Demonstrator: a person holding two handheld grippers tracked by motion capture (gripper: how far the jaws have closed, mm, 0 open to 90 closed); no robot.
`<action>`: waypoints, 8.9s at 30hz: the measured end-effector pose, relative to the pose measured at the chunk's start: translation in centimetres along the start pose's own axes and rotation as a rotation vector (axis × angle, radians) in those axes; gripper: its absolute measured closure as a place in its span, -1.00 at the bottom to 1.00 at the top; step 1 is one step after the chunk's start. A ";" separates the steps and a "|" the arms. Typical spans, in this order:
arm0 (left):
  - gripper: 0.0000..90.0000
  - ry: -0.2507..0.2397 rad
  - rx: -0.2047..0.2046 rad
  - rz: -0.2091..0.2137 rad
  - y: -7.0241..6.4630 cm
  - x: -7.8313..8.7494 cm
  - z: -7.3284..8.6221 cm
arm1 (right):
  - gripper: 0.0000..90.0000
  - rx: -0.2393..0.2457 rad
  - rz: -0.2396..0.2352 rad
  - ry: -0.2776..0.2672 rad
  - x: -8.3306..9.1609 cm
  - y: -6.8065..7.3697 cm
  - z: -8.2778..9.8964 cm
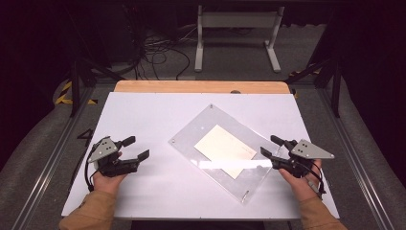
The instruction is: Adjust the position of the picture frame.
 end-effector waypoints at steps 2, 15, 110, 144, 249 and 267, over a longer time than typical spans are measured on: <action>-0.53 -0.007 0.006 0.000 0.0 0.0 0.0 | -0.09 0.001 0.003 -0.002 0.0 0.0 -0.1; -0.55 -0.002 0.007 0.011 -0.1 -0.3 0.0 | -0.09 0.002 0.003 -0.005 0.3 0.1 0.0; 0.98 0.674 0.047 0.339 -2.5 -12.7 0.7 | 1.00 -0.258 0.154 0.509 5.7 -3.6 6.7; 0.88 0.504 0.075 0.169 1.2 -8.5 -1.3 | 1.00 -0.170 0.080 0.572 -7.6 -7.0 4.3; 0.99 0.529 -0.024 0.027 7.7 -12.8 0.0 | 1.00 0.039 -0.284 0.595 1.5 11.0 5.2; 0.99 0.440 0.055 0.027 8.9 -11.5 -0.5 | 0.73 -0.002 -0.030 0.445 2.1 7.9 2.5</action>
Point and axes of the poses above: each handheld gripper's, and its own axes: x roughly backward along the jaws, z roughly out of its underside, y roughly to its left, the point moved 6 cm from there along -x, roughly forward along the jaws, and after that the axes turned 1 degree about y, right-handed, at the moved point
